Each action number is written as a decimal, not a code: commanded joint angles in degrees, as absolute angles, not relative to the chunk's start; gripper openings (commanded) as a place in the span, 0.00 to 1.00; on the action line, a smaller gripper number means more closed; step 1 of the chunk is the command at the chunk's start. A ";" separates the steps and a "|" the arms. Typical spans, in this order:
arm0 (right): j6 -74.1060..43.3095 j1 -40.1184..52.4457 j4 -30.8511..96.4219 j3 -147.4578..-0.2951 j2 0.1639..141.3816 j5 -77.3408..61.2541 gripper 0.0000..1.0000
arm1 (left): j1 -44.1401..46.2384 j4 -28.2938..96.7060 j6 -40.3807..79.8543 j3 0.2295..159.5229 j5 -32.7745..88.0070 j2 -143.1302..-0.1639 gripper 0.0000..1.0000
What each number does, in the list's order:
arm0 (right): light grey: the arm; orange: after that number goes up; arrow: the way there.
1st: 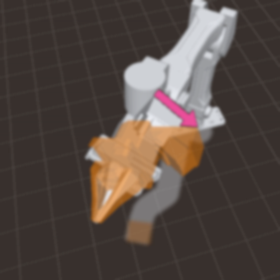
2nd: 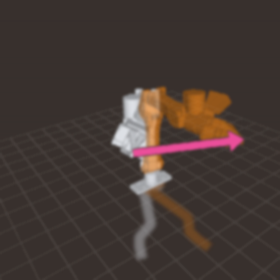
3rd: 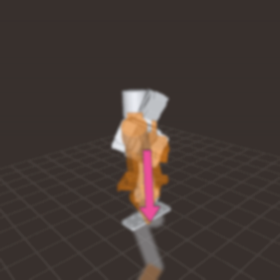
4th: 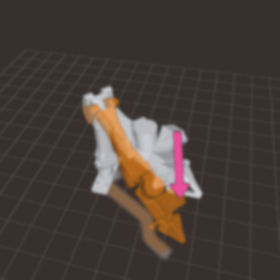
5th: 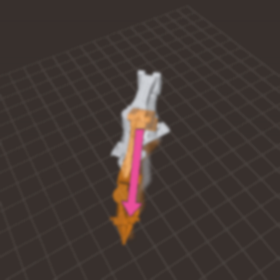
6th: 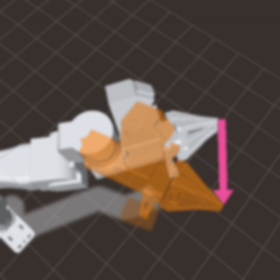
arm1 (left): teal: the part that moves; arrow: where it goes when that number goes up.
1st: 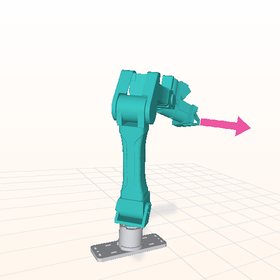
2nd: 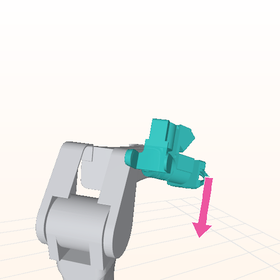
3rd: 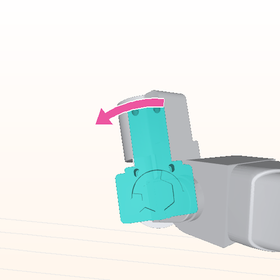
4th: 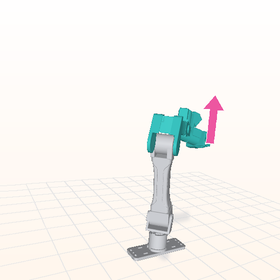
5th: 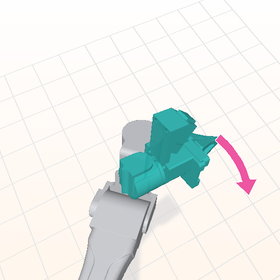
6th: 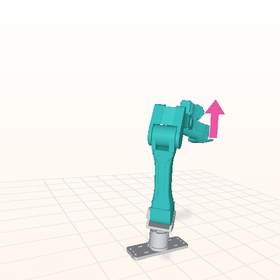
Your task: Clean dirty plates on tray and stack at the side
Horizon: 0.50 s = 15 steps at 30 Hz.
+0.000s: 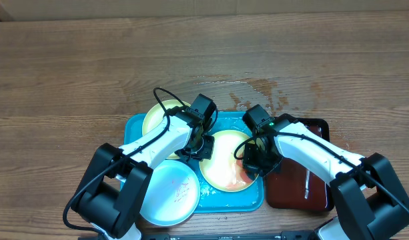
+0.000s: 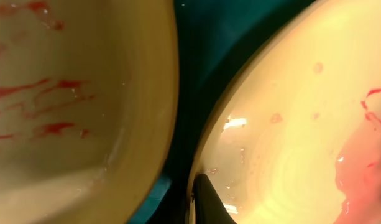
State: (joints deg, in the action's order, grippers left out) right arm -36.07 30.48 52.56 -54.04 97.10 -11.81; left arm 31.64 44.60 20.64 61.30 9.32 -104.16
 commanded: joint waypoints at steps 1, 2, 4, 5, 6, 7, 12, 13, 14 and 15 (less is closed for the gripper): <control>-32.80 29.93 48.16 -54.08 97.91 -3.51 0.04 | 31.90 44.23 21.43 61.23 7.07 -106.41 0.04; -32.18 29.93 46.78 -54.08 97.91 -3.09 0.04 | 31.90 44.23 21.43 61.23 7.07 -106.41 0.04; -29.98 29.93 44.10 -54.08 97.93 -2.98 0.04 | 31.90 44.21 21.41 61.23 7.05 -106.41 0.04; -28.32 29.93 42.41 -54.08 97.93 -3.01 0.04 | 31.90 44.18 21.41 61.23 7.05 -106.41 0.04; -27.11 29.93 41.08 -54.08 97.93 -2.98 0.04 | 31.90 44.16 21.41 61.23 7.05 -106.41 0.04; -25.82 29.93 39.42 -54.08 97.93 -3.03 0.04 | 31.90 44.14 21.41 61.23 7.05 -106.41 0.04; -20.43 31.53 35.09 -54.06 98.06 -4.34 0.04 | 31.90 44.12 21.41 61.23 7.07 -106.41 0.04; -19.03 32.25 34.65 -54.06 98.08 -5.63 0.04 | 31.90 44.12 21.41 61.23 7.07 -106.41 0.04; -17.56 33.04 34.39 -54.06 98.13 -6.83 0.04 | 31.90 44.05 21.41 61.23 7.07 -106.41 0.04; -16.10 34.09 34.28 -54.04 98.17 -8.16 0.04 | 31.90 43.92 21.41 61.23 7.07 -106.41 0.04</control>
